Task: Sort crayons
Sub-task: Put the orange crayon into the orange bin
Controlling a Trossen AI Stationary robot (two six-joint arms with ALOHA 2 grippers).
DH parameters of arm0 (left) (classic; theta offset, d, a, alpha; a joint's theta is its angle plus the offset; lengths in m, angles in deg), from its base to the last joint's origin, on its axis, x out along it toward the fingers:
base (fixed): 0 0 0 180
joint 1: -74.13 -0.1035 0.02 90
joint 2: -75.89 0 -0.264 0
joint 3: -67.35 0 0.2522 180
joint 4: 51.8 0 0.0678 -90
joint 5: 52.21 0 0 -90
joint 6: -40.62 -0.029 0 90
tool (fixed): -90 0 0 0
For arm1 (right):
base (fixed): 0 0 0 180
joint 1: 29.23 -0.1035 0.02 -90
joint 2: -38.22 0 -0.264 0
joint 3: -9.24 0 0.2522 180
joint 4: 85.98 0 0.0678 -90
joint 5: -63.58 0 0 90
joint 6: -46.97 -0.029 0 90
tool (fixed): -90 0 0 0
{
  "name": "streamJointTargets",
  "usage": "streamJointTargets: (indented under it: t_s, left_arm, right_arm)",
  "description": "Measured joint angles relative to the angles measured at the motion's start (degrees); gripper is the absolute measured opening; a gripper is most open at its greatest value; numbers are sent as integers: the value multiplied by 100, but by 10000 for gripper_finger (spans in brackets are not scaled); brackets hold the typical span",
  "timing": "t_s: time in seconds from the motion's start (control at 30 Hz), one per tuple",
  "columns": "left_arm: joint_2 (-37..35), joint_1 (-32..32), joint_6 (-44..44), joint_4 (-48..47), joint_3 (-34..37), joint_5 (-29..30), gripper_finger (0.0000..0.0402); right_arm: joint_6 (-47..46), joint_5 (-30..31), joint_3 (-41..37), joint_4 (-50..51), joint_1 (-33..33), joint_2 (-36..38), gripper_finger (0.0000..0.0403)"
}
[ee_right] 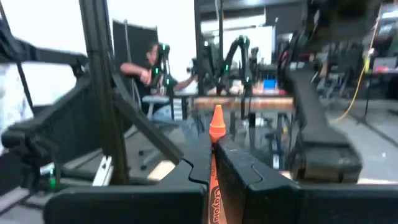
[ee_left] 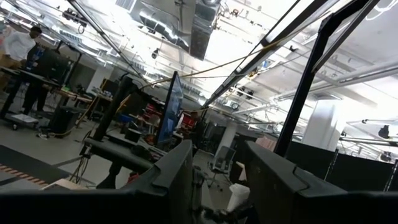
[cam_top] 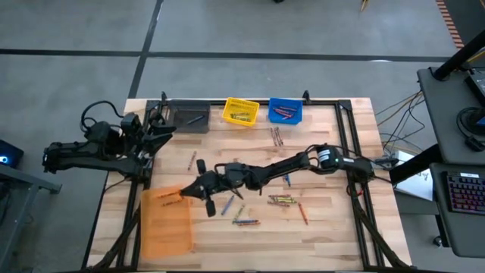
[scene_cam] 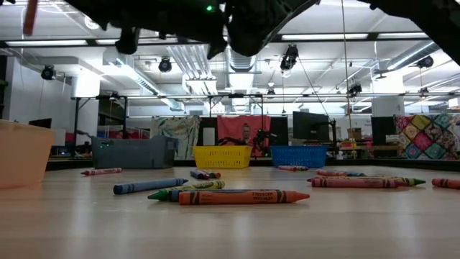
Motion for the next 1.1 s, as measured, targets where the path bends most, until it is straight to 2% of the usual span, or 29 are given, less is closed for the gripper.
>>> streamJointTargets:
  t_s: [0.37, 0.8, 1.1]
  left_arm:
    - [-67, 0, -2, -57, 2, -1, 127]
    - [-79, -2, -45, -100, 2, 15, 127]
    - [-67, -1, -33, -170, 4, 23, 127]
  right_arm:
    - [246, 4, 1527, 2255, 2, -704, 9]
    - [197, 0, 2201, 2130, -71, -1324, 9]
    - [269, 53, 2276, 2749, -70, -1457, 9]
